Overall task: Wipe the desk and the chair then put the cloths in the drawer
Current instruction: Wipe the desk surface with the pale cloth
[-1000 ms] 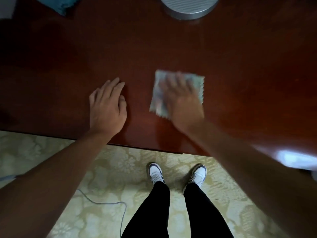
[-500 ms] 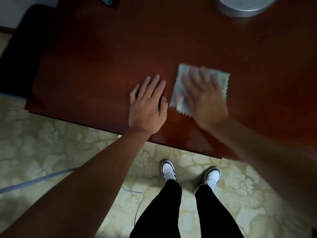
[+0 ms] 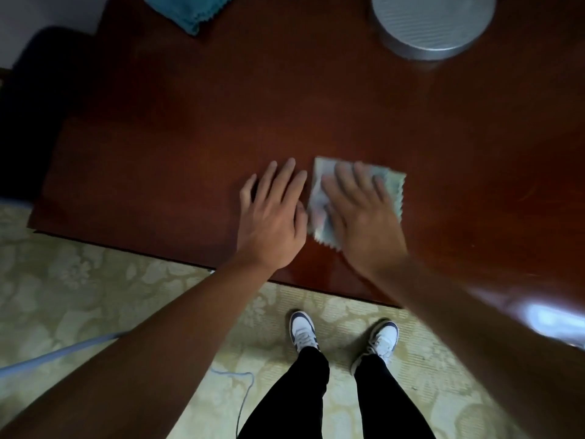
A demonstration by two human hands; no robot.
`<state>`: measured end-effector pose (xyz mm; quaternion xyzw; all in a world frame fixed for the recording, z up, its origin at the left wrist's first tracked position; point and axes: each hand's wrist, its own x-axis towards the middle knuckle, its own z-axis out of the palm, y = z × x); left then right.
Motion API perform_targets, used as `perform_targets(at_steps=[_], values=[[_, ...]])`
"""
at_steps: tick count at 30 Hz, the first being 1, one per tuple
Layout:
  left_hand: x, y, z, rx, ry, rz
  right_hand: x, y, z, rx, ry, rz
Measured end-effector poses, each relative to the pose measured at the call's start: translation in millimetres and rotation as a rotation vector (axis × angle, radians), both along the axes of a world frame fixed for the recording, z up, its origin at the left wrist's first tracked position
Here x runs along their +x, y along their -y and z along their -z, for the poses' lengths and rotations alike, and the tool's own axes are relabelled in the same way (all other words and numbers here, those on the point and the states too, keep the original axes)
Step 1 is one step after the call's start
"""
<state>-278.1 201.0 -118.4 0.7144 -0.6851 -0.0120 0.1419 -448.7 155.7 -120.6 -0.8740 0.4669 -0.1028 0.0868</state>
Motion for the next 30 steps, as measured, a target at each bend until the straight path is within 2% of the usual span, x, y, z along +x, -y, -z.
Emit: perform_targets(at_steps=[4, 6, 9, 13, 16, 19, 22, 26, 28, 30], values=[[-20.7, 20.4, -5.0, -0.020, 0.014, 0.152, -43.7, -48.5, -3.7, 0.016, -0.025, -0.063], [-40.4, 37.4, -8.2, -0.021, -0.003, 0.177, -68.8, -18.3, -6.9, 0.017, -0.051, -0.016], [-66.2, 56.2, -6.9, 0.015, -0.043, 0.141, -97.1, 65.7, -10.9, 0.046, -0.104, 0.190], [-72.5, 59.8, -1.1, 0.016, -0.071, 0.098, -91.6, 150.4, -15.5, 0.069, -0.126, 0.329], [-72.3, 60.2, -0.4, -0.011, -0.072, 0.101, -72.9, 123.0, -8.6, 0.026, -0.122, 0.297], [-72.4, 61.0, 0.0, 0.013, -0.072, 0.103, -72.3, 27.5, -8.4, 0.024, -0.068, 0.146], [-72.3, 60.2, -1.2, 0.031, -0.074, 0.089, -86.9, -48.5, -10.0, 0.065, -0.098, -0.011], [-73.8, 59.9, -0.8, 0.018, -0.076, 0.089, -100.0, -16.0, -6.6, 0.029, -0.142, -0.133], [-73.5, 60.3, 0.0, 0.012, -0.071, 0.082, -94.1, 27.3, -5.1, 0.018, -0.129, -0.039], [-74.1, 59.4, 0.1, 0.007, -0.059, 0.083, -81.6, 57.3, -5.9, 0.041, -0.119, 0.148]])
